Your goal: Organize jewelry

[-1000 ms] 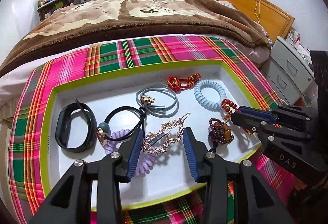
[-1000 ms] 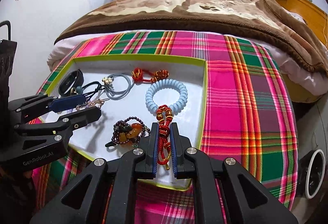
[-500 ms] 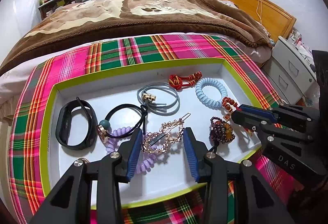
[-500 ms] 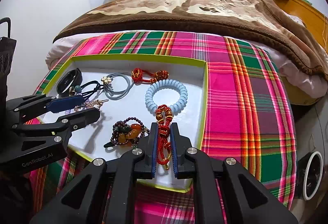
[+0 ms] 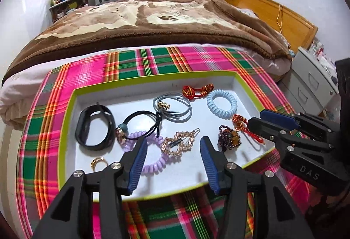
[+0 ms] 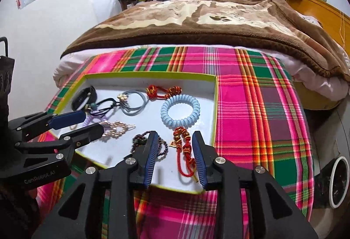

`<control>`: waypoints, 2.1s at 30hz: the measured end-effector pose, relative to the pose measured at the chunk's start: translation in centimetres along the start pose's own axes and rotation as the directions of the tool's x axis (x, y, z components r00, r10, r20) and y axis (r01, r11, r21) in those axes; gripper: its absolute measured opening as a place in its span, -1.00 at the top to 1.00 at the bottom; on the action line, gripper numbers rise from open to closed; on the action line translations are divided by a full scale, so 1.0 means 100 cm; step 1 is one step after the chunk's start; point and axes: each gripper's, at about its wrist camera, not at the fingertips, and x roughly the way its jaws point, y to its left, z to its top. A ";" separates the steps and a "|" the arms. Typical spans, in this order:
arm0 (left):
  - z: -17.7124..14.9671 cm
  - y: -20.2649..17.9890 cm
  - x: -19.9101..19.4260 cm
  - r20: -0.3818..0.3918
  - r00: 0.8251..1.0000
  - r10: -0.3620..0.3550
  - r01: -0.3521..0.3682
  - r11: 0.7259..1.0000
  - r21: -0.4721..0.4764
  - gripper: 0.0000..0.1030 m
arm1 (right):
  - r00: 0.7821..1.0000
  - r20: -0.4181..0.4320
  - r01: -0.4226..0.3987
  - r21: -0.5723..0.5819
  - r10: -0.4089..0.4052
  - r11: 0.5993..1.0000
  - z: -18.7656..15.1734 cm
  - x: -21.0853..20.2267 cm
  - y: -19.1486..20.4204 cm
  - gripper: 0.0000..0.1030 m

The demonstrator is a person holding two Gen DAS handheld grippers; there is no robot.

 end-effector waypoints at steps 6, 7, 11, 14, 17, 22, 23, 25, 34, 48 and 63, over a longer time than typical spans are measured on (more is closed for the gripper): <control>-0.012 0.001 -0.021 0.035 0.997 0.074 -0.072 0.996 -0.049 -0.05 | 0.999 0.049 0.001 -0.002 -0.001 1.000 -0.011 -0.020 0.014 0.35; -0.014 0.002 -0.024 0.044 0.995 0.091 -0.088 0.994 -0.066 -0.05 | 0.998 0.057 0.002 -0.002 -0.002 1.000 -0.013 -0.023 0.017 0.35; -0.025 0.004 -0.036 0.067 0.980 0.188 -0.180 0.977 -0.110 -0.05 | 0.996 0.078 0.037 0.001 -0.037 0.999 -0.020 -0.031 0.025 0.35; -0.031 0.004 -0.043 0.087 0.961 0.264 -0.253 0.960 -0.118 -0.05 | 0.995 0.088 0.036 0.009 -0.037 0.999 -0.025 -0.035 0.029 0.35; -0.036 0.004 -0.048 0.097 0.953 0.288 -0.276 0.953 -0.126 -0.05 | 0.994 0.100 0.037 0.012 -0.038 0.999 -0.029 -0.038 0.032 0.35; -0.041 0.004 -0.051 0.098 0.956 0.278 -0.261 0.953 -0.153 -0.05 | 0.993 0.110 0.039 0.024 -0.042 0.999 -0.031 -0.042 0.033 0.35; -0.042 0.003 -0.052 0.101 0.956 0.276 -0.259 0.954 -0.150 -0.05 | 0.992 0.115 0.041 0.021 -0.043 0.999 -0.032 -0.043 0.034 0.35; -0.043 0.003 -0.053 0.098 0.956 0.277 -0.261 0.953 -0.151 -0.05 | 0.992 0.118 0.047 0.017 -0.048 0.999 -0.032 -0.045 0.035 0.35; -0.046 0.000 -0.052 0.090 0.960 0.265 -0.249 0.956 -0.153 -0.05 | 0.992 0.115 0.042 0.023 -0.044 0.999 -0.034 -0.045 0.036 0.35; -0.047 0.001 -0.052 0.081 0.962 0.261 -0.247 0.956 -0.157 -0.05 | 0.993 0.108 0.042 0.018 -0.044 0.999 -0.036 -0.044 0.039 0.35; -0.048 0.007 -0.051 0.079 0.962 0.260 -0.244 0.954 -0.174 -0.05 | 0.994 0.099 0.043 0.018 -0.045 0.999 -0.036 -0.041 0.041 0.35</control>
